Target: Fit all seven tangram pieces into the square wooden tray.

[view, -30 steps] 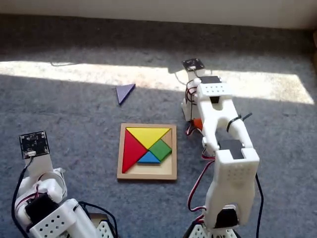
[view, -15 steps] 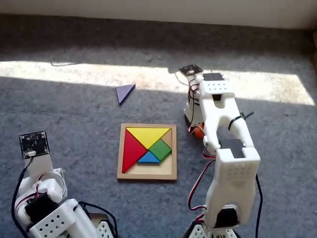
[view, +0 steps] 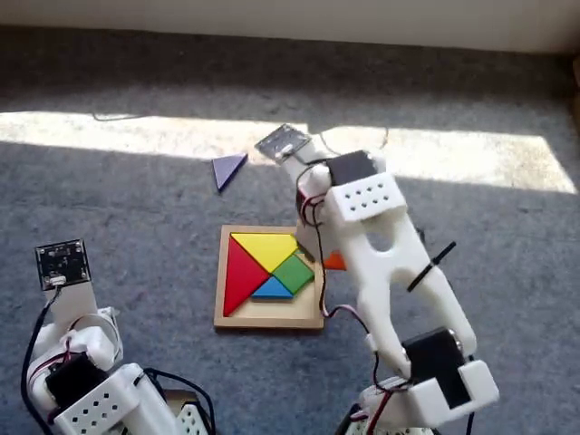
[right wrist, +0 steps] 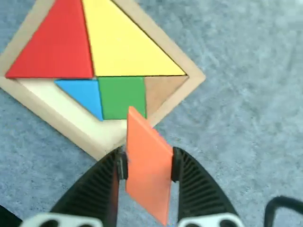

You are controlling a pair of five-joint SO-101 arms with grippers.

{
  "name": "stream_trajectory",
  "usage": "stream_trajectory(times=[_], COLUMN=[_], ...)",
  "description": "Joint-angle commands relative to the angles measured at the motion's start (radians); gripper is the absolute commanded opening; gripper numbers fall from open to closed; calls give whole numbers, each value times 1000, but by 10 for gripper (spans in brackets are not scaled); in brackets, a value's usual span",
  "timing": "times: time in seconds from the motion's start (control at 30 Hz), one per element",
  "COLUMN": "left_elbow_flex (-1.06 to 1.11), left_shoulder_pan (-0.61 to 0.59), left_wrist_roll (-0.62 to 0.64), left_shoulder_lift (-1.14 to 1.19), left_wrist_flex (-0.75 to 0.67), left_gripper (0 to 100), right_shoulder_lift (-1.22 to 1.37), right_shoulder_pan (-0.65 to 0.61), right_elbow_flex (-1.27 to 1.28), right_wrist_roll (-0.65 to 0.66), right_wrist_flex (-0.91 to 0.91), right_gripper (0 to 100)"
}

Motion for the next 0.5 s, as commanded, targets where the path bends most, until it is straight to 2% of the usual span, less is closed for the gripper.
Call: stream_trajectory(times=[0.0, 0.27, 0.47], left_elbow_flex=[8, 13, 19], left_shoulder_pan=[-13, -13, -12], left_wrist_roll=[3, 3, 3], left_shoulder_lift=[-7, -7, -7], left_wrist_flex=[-17, -29, -31], left_gripper=[185, 185, 185], right_shoulder_lift=[-140, -117, -77], right_shoulder_pan=[-148, -341, -404], right_elbow_flex=[180, 409, 423], right_wrist_roll=[14, 14, 14], right_wrist_flex=[-133, -415, -447], right_gripper=[19, 19, 22])
